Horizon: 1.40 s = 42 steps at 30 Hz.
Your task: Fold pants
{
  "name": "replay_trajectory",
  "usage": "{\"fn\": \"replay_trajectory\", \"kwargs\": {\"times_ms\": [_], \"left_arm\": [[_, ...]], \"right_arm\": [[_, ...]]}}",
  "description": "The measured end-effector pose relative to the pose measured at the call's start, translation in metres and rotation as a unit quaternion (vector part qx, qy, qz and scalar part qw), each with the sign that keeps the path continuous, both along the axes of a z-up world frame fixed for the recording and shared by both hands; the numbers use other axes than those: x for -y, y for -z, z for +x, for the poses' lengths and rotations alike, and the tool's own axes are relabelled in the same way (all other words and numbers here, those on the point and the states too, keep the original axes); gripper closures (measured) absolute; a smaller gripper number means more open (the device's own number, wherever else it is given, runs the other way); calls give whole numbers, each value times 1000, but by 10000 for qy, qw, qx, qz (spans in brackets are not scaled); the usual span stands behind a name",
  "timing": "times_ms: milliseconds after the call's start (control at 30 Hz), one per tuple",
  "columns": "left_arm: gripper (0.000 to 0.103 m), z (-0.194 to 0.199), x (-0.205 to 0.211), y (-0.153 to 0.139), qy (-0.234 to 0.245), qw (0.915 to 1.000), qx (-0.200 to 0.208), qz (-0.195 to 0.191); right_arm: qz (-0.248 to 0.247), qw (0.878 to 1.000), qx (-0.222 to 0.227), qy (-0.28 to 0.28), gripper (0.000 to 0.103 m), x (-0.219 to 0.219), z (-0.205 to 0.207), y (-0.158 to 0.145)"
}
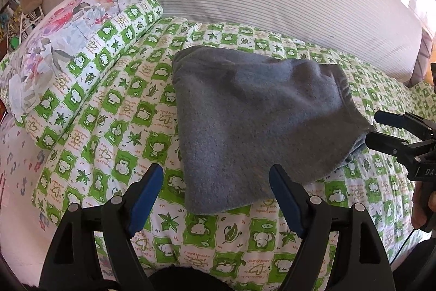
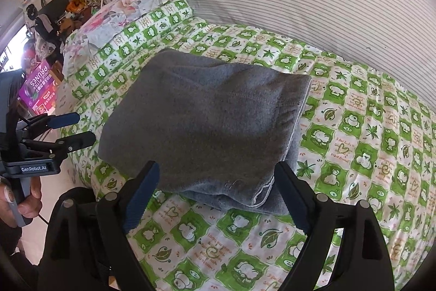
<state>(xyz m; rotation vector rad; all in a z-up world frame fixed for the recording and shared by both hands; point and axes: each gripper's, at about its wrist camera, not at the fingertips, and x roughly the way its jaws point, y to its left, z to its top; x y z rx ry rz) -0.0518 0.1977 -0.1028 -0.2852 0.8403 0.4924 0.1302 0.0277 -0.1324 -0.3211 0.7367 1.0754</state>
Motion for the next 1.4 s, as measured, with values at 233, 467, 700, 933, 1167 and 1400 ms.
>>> {"fn": "replay_trajectory", "kwargs": {"times_ms": [233, 467, 700, 933, 1167, 1400], "left_arm": [[22, -2, 2, -1, -28, 10000, 2, 44], [22, -2, 5, -3, -32, 9998, -8, 179], [21, -4, 8, -6, -45, 9991, 94, 422], [22, -5, 10, -10, -56, 9980, 199, 593], [22, -5, 12, -10, -54, 9979, 203, 617], [22, -6, 13, -10, -72, 9978, 210, 617]], "right_arm": [[10, 10000, 34, -66, 16, 1, -2, -2], [47, 9998, 103, -146, 15, 1, -7, -5], [45, 9998, 187, -106, 14, 2, -10, -7], [71, 9997, 181, -111, 13, 3, -10, -8], [61, 9997, 182, -123, 13, 2, -9, -8], [59, 9997, 188, -129, 13, 2, -11, -8]]}}
